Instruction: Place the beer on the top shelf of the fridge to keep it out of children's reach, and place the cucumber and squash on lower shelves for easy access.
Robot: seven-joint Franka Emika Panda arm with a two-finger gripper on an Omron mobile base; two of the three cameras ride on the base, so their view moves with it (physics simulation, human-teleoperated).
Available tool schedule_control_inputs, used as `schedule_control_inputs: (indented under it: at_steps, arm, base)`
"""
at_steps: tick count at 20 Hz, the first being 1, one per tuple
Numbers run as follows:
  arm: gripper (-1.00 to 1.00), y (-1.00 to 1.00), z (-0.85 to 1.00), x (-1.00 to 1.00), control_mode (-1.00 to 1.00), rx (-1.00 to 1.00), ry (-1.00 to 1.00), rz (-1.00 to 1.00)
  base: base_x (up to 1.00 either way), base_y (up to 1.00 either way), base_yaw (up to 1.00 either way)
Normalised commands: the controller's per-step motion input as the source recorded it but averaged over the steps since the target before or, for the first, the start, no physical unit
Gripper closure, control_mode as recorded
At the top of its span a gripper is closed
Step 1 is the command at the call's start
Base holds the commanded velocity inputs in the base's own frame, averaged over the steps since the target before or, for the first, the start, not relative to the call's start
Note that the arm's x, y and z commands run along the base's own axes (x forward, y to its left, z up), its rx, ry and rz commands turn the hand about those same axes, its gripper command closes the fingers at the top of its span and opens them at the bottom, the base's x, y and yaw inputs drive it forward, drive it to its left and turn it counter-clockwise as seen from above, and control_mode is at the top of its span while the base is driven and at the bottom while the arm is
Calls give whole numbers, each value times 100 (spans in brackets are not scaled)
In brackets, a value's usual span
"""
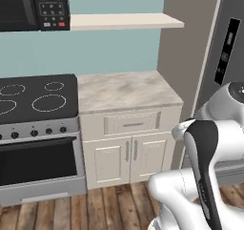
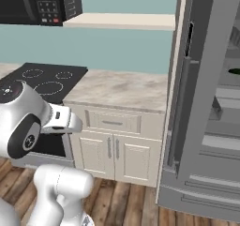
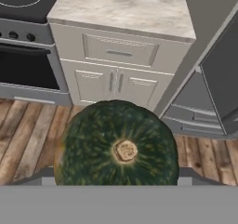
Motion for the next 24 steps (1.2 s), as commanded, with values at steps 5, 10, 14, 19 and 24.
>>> schedule_control_inputs:
  at_steps: [5,10,14,19,24]
  arm:
    - [100,0,0,0,100,0,0,0]
    - [100,0,0,0,100,0,0,0]
    - [100,0,0,0,100,0,0,0]
    - [100,0,0,0,100,0,0,0]
    - [100,0,0,0,100,0,0,0]
  base:
    - [-10,-67,0]
    - [-20,-68,0]
    - [-38,-52,0]
    - [-38,-46,0]
    - [-9,-57,-1]
